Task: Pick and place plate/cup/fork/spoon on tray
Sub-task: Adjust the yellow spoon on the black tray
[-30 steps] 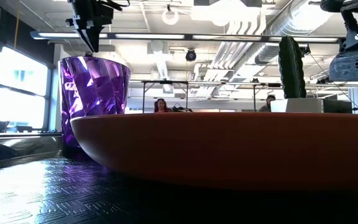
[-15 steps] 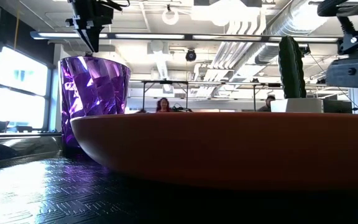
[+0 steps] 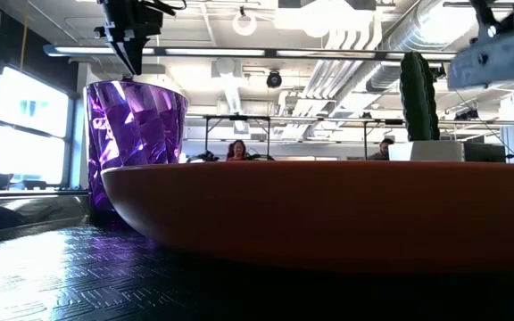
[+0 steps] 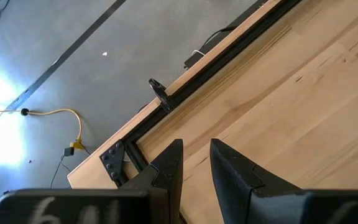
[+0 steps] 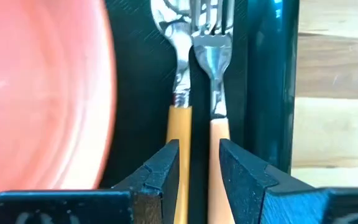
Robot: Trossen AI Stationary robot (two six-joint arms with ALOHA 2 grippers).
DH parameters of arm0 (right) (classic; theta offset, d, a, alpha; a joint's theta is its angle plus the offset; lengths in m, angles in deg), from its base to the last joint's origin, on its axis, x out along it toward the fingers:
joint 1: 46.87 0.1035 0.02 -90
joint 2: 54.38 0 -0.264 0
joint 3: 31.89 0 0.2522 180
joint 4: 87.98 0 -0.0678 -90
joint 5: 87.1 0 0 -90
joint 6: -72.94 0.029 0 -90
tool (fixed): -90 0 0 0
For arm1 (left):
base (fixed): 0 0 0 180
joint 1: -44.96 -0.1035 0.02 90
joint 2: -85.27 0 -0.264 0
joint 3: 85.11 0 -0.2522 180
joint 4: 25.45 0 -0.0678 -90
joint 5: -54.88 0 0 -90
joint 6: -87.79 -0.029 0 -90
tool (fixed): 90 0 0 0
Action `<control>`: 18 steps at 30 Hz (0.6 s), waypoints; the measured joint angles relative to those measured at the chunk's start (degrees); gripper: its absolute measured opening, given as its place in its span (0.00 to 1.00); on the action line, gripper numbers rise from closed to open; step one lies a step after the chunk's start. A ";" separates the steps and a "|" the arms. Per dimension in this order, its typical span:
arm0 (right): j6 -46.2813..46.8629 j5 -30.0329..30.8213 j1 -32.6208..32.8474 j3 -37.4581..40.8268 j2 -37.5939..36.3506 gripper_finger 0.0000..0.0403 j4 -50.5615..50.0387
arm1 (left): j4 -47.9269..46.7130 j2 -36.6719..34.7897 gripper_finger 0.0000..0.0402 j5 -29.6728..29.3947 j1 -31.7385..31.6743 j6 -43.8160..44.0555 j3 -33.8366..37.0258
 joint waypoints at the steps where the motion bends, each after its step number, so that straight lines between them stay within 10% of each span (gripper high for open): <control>1: 0.00 -0.02 -0.05 -0.44 -0.01 0.26 -0.31 | 0.02 0.01 0.18 0.00 -0.01 -0.01 0.00; 18: -1.70 0.62 -4.80 -2.07 -4.23 0.26 -8.52 | 0.02 0.01 0.18 0.02 0.01 -0.05 -0.02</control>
